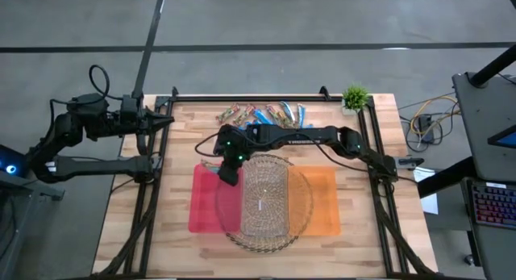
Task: Pick and place Granola Bars by type
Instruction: Put the red granola bar into the pink bin
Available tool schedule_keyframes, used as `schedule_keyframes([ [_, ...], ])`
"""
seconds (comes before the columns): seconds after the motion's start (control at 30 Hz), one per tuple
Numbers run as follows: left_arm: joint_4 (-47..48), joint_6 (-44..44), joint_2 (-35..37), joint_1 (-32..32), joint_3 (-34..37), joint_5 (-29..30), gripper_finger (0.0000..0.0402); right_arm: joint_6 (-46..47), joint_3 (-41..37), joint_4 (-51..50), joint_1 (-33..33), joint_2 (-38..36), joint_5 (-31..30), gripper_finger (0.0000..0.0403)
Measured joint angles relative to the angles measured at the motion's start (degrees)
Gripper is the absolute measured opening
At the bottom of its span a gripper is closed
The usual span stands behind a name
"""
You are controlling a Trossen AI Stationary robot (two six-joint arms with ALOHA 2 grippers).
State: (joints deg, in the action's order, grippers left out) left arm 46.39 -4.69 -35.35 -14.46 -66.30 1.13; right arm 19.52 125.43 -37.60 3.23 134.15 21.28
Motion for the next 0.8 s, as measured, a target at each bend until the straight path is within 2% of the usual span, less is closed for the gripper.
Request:
schedule_keyframes([
  [0.8,0.00,0.00,-0.17,0.01,0.00,0.00,0.0000,-4.50,-2.30,0.54,-0.23,0.00,1.96,0.0047],
])
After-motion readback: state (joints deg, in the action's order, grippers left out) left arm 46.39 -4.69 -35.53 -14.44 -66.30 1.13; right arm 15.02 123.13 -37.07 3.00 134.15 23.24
